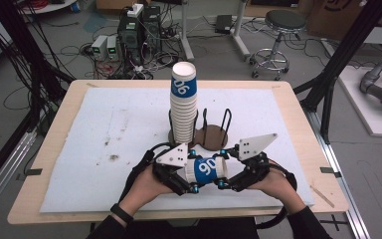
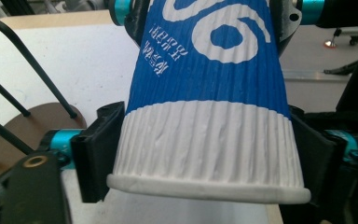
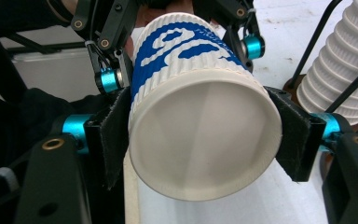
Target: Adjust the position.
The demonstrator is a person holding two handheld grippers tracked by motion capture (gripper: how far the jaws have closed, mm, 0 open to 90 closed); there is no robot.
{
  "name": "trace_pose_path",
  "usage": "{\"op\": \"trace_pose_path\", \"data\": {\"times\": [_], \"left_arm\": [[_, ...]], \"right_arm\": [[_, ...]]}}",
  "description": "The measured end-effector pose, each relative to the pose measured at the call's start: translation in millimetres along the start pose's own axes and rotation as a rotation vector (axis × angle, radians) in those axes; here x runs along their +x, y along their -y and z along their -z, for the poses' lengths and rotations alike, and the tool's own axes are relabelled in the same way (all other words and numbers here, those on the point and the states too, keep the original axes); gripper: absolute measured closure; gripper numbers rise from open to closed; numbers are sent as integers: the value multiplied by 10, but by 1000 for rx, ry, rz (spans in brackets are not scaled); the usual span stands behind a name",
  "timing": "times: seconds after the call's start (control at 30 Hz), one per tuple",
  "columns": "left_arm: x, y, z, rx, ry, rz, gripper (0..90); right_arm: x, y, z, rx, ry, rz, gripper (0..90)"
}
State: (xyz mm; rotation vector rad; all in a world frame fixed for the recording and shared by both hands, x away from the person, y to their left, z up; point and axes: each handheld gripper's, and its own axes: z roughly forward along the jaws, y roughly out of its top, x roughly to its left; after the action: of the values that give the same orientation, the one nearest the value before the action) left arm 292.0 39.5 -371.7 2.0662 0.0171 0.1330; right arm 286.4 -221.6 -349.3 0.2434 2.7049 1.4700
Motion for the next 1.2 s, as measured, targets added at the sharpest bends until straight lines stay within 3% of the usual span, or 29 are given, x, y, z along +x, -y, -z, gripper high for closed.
{"op": "trace_pose_path", "data": {"times": [0.2,0.3,0.33,0.4,0.47,0.63,0.7,0.8,0.87,1.03,1.13,1.2], "left_arm": [[69,104,71,-228,44,92,91],[84,125,78,-288,61,107,85],[89,126,74,-304,82,117,85],[83,116,76,-315,86,117,85],[83,112,97,-306,94,107,164],[88,66,150,-268,94,101,203],[98,51,174,-242,98,104,208],[101,23,190,-162,82,92,212],[91,10,189,-140,73,82,212],[72,-20,156,-77,75,54,213],[54,-34,140,-82,75,50,213],[49,-40,140,-85,80,42,213]], "right_arm": [[-42,26,104,-101,-24,-30,304],[-67,43,168,-169,-55,-50,304],[-67,44,178,-178,-65,-49,304],[-63,42,177,-185,-68,-42,304],[-54,43,164,-180,-74,-35,303],[-51,62,146,-163,-75,-33,301],[-41,61,138,-146,-61,-27,257],[-19,21,133,-71,-9,4,218],[13,-15,116,-18,3,37,218],[60,-39,20,58,13,63,218],[85,-38,-66,104,10,79,222],[91,-31,-102,125,13,95,289]]}}
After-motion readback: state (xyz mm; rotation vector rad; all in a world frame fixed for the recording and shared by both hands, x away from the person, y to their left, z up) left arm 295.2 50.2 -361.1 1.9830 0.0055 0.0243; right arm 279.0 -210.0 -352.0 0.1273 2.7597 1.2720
